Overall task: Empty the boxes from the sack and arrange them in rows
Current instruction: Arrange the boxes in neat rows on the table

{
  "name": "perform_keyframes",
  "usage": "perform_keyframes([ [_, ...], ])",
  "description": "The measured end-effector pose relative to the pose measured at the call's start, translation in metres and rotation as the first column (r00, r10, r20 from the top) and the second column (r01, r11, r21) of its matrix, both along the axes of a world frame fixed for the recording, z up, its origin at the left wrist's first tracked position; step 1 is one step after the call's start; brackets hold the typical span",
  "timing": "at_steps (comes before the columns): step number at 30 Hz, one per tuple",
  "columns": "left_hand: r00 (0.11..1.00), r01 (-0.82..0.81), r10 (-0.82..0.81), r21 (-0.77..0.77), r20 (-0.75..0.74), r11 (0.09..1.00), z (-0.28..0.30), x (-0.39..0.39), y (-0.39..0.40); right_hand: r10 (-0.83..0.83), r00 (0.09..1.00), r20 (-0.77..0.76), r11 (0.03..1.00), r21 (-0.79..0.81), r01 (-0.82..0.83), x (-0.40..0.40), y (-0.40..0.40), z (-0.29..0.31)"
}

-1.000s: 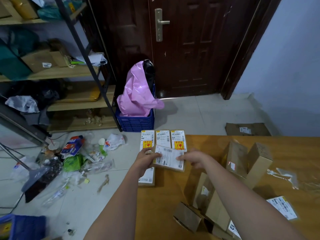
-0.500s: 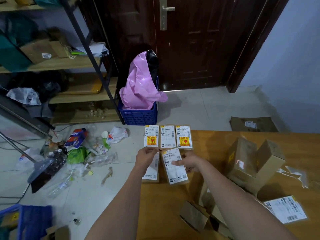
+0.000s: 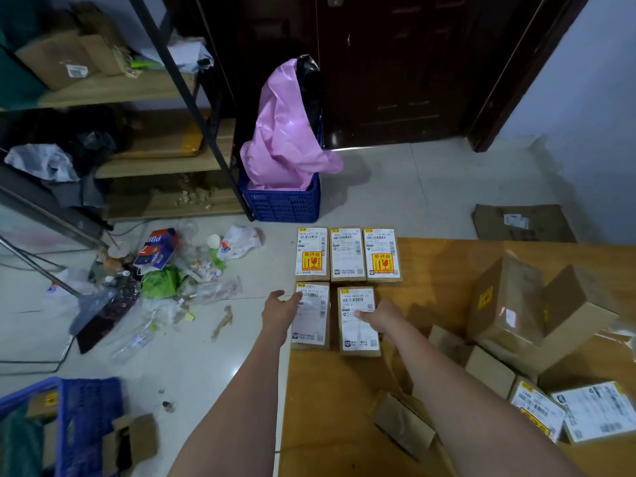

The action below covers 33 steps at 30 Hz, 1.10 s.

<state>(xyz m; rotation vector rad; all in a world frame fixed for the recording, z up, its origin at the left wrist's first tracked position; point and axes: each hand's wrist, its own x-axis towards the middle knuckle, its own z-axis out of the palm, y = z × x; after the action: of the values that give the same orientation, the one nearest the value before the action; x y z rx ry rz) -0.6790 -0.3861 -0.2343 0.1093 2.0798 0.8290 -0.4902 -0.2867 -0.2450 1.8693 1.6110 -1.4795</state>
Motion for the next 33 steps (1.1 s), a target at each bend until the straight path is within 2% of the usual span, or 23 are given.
perform_keyframes([
  [8, 0.985, 0.017, -0.004, -0.073, 0.173, 0.997, -0.020, -0.004, 0.002, -0.008, 1.000, -0.018, 1.000, 0.007, 0.008, -0.010, 0.006, 0.008],
  [17, 0.979, 0.007, -0.002, -0.027, 0.203, 1.000, -0.018, -0.005, 0.003, -0.015, 0.999, -0.030, 0.999, -0.044, 0.014, -0.018, 0.004, 0.012],
  [28, 0.985, 0.022, -0.014, -0.043, 0.172, 0.999, -0.017, -0.002, 0.004, 0.047, 0.999, -0.026, 0.999, -0.001, -0.047, -0.022, 0.005, 0.012],
  [33, 0.989, 0.018, -0.013, -0.036, 0.145, 0.999, -0.015, 0.001, 0.005, 0.014, 0.998, -0.068, 1.000, -0.017, -0.015, -0.020, 0.003, 0.017],
])
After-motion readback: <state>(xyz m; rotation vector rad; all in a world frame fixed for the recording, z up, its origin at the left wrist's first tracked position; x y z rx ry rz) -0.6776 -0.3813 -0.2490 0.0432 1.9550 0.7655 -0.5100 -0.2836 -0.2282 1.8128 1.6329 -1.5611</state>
